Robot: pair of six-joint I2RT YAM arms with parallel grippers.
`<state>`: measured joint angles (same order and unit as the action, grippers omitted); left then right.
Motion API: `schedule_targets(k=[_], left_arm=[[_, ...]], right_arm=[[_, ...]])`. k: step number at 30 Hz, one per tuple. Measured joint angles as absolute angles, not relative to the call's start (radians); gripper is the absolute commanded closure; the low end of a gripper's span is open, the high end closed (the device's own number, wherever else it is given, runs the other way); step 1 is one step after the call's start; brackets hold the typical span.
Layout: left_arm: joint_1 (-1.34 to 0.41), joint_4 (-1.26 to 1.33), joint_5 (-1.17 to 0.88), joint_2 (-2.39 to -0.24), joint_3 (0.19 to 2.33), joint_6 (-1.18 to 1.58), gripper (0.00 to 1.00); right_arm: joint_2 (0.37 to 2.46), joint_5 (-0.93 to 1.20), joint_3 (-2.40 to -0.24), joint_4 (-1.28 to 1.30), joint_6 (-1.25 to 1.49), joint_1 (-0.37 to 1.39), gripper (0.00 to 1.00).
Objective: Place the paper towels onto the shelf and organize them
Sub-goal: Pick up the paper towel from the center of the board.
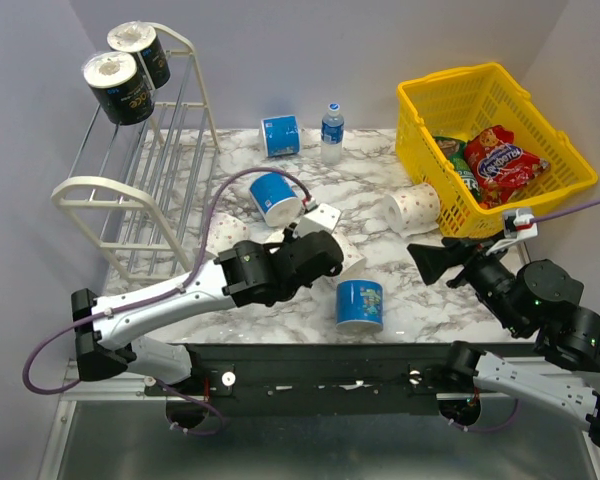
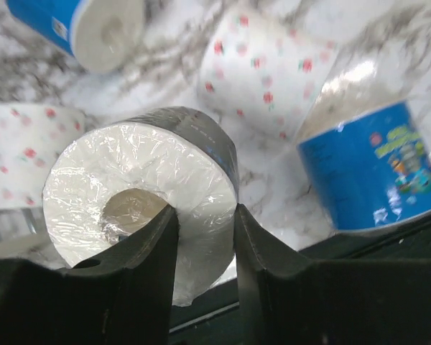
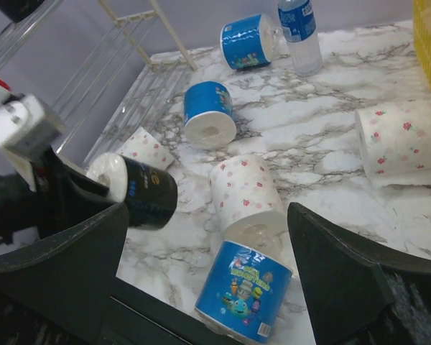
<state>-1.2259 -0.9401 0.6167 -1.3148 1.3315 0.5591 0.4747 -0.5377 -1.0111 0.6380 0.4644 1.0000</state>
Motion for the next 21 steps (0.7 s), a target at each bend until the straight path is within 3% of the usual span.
schedule_targets(k=[5,10,21], left_arm=[[-1.174,-0.964,0.723,-1.352,1.614,0.432,0.67],[-0.996,-0.975,0.768,-1.404,1.856,0.288,0.67],[-0.668,-0.966,0.777,-1.439,2.167,0.081,0.69]], right_arm=[[0.481,-0.537,-1.039,0.638,0.459,1.0,0.0],[0.472,-0.529,-1.042,0.64,0.47,1.0,0.0],[0.402,-0.484,-1.002,0.651,0.489,1.0,0.0]])
